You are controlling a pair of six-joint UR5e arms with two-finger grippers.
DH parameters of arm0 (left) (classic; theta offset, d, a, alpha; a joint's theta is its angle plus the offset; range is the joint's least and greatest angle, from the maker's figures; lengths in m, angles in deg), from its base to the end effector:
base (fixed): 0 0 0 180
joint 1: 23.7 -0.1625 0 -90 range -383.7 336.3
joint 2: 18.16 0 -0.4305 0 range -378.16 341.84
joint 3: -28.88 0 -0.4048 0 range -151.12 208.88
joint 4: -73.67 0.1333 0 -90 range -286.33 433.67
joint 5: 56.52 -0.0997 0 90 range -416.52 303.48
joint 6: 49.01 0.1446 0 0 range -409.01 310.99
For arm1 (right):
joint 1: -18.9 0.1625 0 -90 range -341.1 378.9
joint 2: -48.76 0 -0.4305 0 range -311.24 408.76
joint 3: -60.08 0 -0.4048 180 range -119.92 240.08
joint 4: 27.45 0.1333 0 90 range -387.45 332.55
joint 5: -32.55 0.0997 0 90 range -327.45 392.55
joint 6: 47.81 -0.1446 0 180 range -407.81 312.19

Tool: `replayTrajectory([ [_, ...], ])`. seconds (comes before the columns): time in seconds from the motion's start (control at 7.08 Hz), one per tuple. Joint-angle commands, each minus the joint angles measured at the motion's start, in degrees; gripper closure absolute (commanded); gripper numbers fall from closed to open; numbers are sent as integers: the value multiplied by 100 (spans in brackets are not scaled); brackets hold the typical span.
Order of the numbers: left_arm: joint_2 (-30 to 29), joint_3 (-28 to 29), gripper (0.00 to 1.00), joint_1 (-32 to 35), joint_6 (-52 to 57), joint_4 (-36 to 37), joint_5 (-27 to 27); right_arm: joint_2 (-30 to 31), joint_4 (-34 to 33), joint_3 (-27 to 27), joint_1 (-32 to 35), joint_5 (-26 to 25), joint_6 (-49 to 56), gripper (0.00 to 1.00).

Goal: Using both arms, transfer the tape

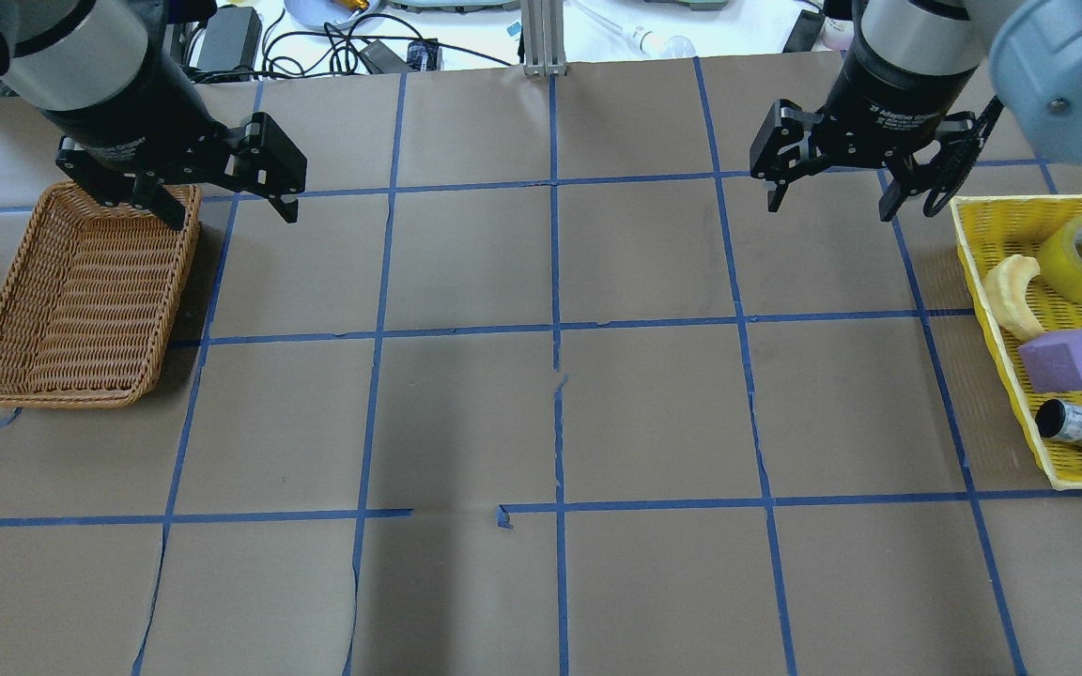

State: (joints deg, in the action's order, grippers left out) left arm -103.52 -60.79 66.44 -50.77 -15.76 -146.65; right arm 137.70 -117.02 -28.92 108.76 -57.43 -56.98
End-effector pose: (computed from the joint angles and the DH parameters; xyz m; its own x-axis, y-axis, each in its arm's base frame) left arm -0.1341 -0.4813 0.4924 -0.9996 -0.0283 0.0007 -0.0283 0.9949 -0.0966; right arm 0.1321 -0.5115 0.4471 -0.9868 0.1618 0.0010 0.1618 0.9868 0.0085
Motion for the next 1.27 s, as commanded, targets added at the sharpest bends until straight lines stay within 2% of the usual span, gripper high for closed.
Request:
replayTrajectory([
  [0.0,-25,-7,0,-5,0,13,13,8,18,-4,-13,-2,-6,0],
  [1.13,-51,11,0,-22,79,206,22,52,167,-3,-21,33,12,0],
])
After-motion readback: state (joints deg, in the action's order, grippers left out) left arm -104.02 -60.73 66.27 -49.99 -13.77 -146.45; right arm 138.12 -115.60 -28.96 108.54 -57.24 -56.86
